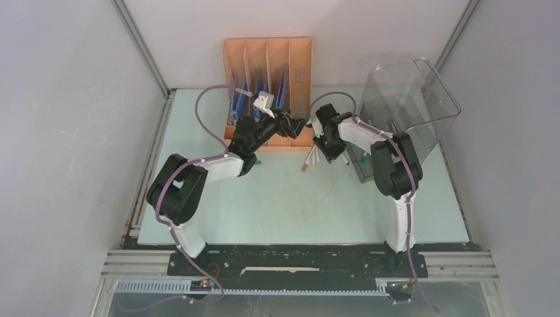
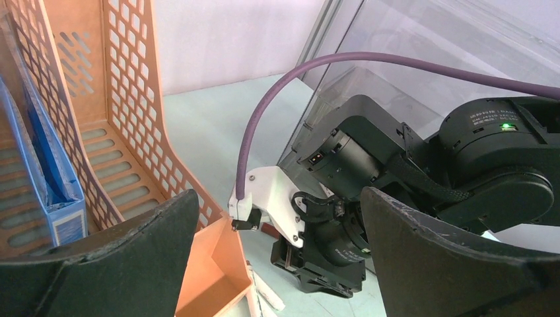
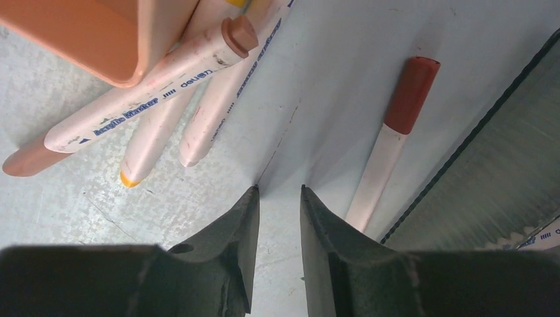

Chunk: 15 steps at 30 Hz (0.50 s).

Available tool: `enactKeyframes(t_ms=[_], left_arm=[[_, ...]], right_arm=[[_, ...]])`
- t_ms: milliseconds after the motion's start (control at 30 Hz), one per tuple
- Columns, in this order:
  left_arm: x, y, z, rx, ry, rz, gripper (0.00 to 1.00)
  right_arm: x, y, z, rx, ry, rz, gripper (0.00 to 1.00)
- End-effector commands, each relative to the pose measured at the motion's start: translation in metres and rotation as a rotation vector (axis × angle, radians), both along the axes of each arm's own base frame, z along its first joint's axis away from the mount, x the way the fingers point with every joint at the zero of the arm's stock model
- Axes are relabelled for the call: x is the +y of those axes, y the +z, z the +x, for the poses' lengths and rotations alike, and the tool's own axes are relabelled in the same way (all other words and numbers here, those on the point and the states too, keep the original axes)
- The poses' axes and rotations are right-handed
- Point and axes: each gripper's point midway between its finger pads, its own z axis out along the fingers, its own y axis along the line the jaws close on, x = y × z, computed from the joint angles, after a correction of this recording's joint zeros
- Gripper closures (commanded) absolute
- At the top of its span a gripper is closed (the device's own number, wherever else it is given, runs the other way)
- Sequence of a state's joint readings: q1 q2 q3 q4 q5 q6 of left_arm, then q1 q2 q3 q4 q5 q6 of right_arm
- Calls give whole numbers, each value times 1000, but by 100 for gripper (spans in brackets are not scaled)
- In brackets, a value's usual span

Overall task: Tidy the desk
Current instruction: Pick up the stationery from the center of the board.

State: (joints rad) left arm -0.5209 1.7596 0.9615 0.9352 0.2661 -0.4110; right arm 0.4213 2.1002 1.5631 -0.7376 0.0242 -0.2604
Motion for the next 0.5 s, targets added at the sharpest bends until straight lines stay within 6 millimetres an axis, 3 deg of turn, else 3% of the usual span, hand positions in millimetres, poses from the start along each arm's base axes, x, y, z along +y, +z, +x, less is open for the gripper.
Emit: enactKeyframes(t_ms=[0, 200, 467], left_arm=[[4, 27, -5, -67, -6, -42, 1], [5, 28, -5, -68, -4, -44, 1], [7, 27, -4, -65, -4, -48, 1]], right_arm=[[-2, 33, 14, -86, 14, 7, 63], [-19, 35, 36, -92, -28, -36, 61], [-25, 26, 50, -87, -38, -75, 54]])
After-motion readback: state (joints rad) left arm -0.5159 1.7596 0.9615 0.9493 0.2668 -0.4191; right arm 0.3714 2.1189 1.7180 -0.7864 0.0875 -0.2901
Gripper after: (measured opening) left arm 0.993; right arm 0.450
